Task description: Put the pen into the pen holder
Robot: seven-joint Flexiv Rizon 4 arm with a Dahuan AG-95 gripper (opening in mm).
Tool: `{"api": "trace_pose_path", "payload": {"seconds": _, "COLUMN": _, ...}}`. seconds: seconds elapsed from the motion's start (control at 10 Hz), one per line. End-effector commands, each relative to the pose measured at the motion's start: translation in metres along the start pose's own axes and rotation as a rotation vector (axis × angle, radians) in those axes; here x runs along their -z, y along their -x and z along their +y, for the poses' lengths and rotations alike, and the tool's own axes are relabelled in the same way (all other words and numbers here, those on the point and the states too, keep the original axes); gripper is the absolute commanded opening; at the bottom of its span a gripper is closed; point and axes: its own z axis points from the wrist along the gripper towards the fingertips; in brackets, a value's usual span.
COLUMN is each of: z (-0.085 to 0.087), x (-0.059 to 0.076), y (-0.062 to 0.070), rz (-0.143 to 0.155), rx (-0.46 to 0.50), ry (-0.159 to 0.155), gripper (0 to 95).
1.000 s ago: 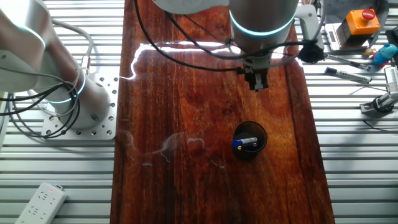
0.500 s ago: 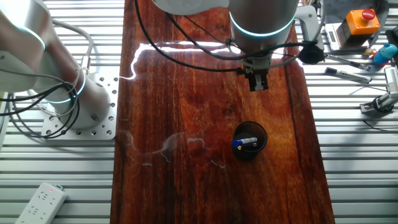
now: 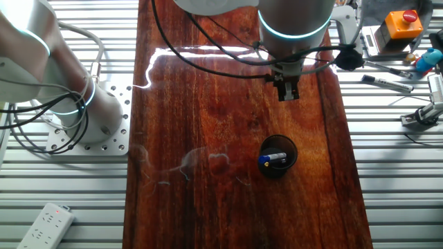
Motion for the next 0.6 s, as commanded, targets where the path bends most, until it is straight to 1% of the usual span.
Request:
{"api": "trace_pose_path", "payload": {"seconds": 0.1, "z": 0.001, "x": -0.001, "y": 0.004, "rz": 0.004, "rx": -0.003, "ry": 0.005, "gripper": 0.0}}
{"api": "trace_pose_path", "payload": {"seconds": 0.4, "z": 0.003, "x": -0.003, "y": 0.014, "rz": 0.008, "rx": -0.004, "ry": 0.004, "gripper": 0.0}}
{"api": "trace_pose_path", "payload": {"seconds": 0.6, "z": 0.005, "x": -0.007, "y": 0.023, "rz": 0.006, "rx": -0.002, "ry": 0.006, "gripper": 0.0}}
